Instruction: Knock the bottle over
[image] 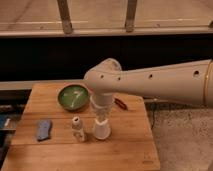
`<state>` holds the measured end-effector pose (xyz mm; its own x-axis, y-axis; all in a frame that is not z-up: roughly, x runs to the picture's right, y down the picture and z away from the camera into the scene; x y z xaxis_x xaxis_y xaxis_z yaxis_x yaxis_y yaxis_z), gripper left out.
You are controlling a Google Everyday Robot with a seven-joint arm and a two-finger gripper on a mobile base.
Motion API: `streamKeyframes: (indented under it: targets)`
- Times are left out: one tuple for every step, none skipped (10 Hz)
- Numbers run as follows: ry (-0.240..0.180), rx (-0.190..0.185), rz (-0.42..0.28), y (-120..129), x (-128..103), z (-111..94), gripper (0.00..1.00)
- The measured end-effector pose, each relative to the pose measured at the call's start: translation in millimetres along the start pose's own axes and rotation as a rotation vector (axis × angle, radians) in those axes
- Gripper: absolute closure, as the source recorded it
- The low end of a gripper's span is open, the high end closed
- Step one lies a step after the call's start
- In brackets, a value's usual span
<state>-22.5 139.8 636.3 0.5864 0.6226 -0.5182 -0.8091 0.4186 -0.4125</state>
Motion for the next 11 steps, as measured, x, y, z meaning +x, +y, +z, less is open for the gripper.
streamKeyframes:
  targets:
    - [0.023,0.025,-0.015,10.3,7.7,-0.9,1.00]
    - [0.040,0.041,-0.036,22.9,11.1,-0.7,1.00]
    - [0.058,0.051,-0.055,34.6,15.6,0.5,1.00]
    - [0.071,0.054,-0.073,45.2,17.1,2.5,1.00]
    - [0.091,0.051,-0.106,62.9,17.8,7.4,1.00]
    - [0.107,0.050,-0.125,74.1,19.0,11.9,1.00]
    - [0.123,0.045,-0.135,81.2,20.4,17.8,1.00]
    - [0.142,0.040,-0.144,85.0,20.2,29.1,1.00]
    - [0.159,0.030,-0.147,87.0,19.2,42.3,1.00]
    - [0.176,0.021,-0.146,87.2,17.4,53.9,1.00]
    - [0.194,0.012,-0.134,83.3,14.2,64.6,1.00]
